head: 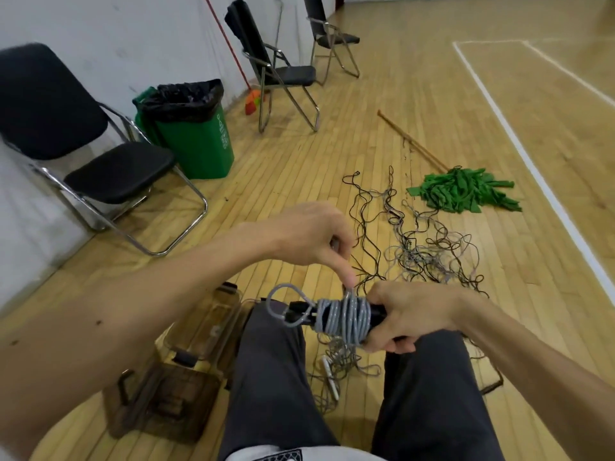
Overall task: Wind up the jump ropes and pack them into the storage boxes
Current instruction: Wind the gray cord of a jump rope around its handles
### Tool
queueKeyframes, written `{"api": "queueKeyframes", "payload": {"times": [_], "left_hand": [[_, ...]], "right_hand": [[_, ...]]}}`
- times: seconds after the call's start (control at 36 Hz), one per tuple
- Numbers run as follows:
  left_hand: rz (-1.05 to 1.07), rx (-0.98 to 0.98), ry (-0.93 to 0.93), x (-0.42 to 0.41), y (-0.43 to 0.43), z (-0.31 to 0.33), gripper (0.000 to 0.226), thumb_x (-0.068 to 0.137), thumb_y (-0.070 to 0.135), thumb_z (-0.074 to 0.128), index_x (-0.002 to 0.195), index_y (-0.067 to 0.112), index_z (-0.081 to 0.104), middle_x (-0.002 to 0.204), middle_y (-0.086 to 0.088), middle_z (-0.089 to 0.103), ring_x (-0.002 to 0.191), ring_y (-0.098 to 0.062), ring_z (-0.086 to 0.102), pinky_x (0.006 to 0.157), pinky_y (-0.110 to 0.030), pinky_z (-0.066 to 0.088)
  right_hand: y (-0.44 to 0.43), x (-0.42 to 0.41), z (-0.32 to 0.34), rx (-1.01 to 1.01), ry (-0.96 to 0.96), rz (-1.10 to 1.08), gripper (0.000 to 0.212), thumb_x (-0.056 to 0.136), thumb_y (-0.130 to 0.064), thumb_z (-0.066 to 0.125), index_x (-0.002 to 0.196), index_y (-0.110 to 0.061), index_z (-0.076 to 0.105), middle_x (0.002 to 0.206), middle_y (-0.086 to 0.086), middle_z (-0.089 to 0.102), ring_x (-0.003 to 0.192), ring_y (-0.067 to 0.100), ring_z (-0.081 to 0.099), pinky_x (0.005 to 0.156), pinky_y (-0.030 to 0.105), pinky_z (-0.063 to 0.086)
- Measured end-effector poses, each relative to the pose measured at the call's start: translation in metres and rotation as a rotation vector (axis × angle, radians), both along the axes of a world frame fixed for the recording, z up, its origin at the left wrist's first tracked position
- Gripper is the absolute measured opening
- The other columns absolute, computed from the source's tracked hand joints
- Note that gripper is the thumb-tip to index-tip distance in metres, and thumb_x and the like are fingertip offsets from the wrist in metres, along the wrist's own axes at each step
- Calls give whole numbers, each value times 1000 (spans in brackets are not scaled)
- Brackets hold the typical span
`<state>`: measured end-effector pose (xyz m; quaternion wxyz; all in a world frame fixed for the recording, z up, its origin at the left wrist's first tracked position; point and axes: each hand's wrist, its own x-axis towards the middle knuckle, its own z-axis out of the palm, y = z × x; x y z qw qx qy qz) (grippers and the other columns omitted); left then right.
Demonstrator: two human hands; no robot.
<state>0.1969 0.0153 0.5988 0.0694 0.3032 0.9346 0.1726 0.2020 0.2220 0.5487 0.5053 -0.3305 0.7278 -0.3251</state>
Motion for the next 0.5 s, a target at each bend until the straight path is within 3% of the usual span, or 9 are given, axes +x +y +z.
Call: {"api": "queueKeyframes", "payload": {"times": [0.08, 0.17, 0.22, 0.25, 0.31, 0.33, 0.39, 0.44, 0.5], "left_hand": [[85, 344, -294, 8, -16, -2, 28, 72, 38, 85, 70, 12, 74, 58, 1, 59, 55, -10, 46, 56, -25, 37], [175, 603, -278, 14, -30, -17, 13, 74, 28, 82, 66, 23, 73, 57, 11, 62, 55, -4, 53, 54, -20, 40], [255, 754, -274, 14, -39, -35, 14, 82, 18, 79, 70, 19, 71, 61, 13, 67, 56, 0, 59, 53, -16, 44], [285, 841, -316, 14, -45, -45, 15, 83, 23, 80, 72, 20, 71, 64, 12, 69, 59, 1, 63, 54, -16, 47], [360, 778, -114, 18, -52, -56, 24, 80, 44, 80, 65, 25, 75, 67, 9, 71, 61, -2, 66, 56, -18, 52], [421, 822, -135, 19, -51, -59, 34, 86, 42, 73, 60, 21, 75, 65, 7, 70, 58, -5, 66, 54, -19, 52], [597, 971, -277, 28, -51, -66, 48, 103, 18, 49, 62, 14, 73, 58, -5, 60, 46, -13, 54, 46, -25, 44], [745, 1045, -228, 44, -54, -74, 36, 106, 11, 44, 79, 7, 68, 61, -9, 51, 47, -14, 43, 46, -29, 34], [819, 1070, -212, 53, -62, -84, 29, 106, 15, 45, 86, 11, 66, 66, -2, 57, 56, -13, 48, 48, -27, 37]], "right_hand": [[-2, 1, 9, -106, -90, 47, 20, 90, -7, 70, 74, -14, 59, 56, -1, 54, 48, 15, 45, 48, 22, 34], [-11, 1, 16, -222, -151, 12, 16, 83, -15, 74, 72, -16, 62, 56, 0, 55, 47, 15, 45, 46, 20, 34], [-19, 0, 17, -298, -174, -42, 15, 81, -14, 74, 72, -15, 62, 56, 0, 55, 47, 15, 44, 46, 20, 34], [-25, 0, 17, -334, -182, -72, 14, 81, -15, 74, 74, -14, 62, 56, 0, 54, 48, 15, 44, 46, 20, 34], [-37, -1, 14, -389, -201, -150, 14, 81, -14, 74, 74, -14, 62, 57, 1, 53, 48, 14, 43, 47, 23, 30], [-45, -3, 11, -404, -207, -197, 14, 81, -13, 74, 74, -15, 62, 58, 2, 52, 48, 15, 42, 49, 28, 27], [-60, -5, 5, -421, -211, -271, 16, 84, -9, 72, 75, -14, 60, 60, 3, 50, 48, 15, 41, 51, 34, 20], [-79, -8, -1, -418, -226, -347, 18, 89, -5, 70, 78, -12, 58, 62, 3, 48, 49, 14, 41, 53, 36, 16], [-95, -12, -9, -395, -250, -437, 19, 91, -4, 67, 77, -13, 57, 64, 4, 48, 50, 13, 41, 52, 31, 18]]}}
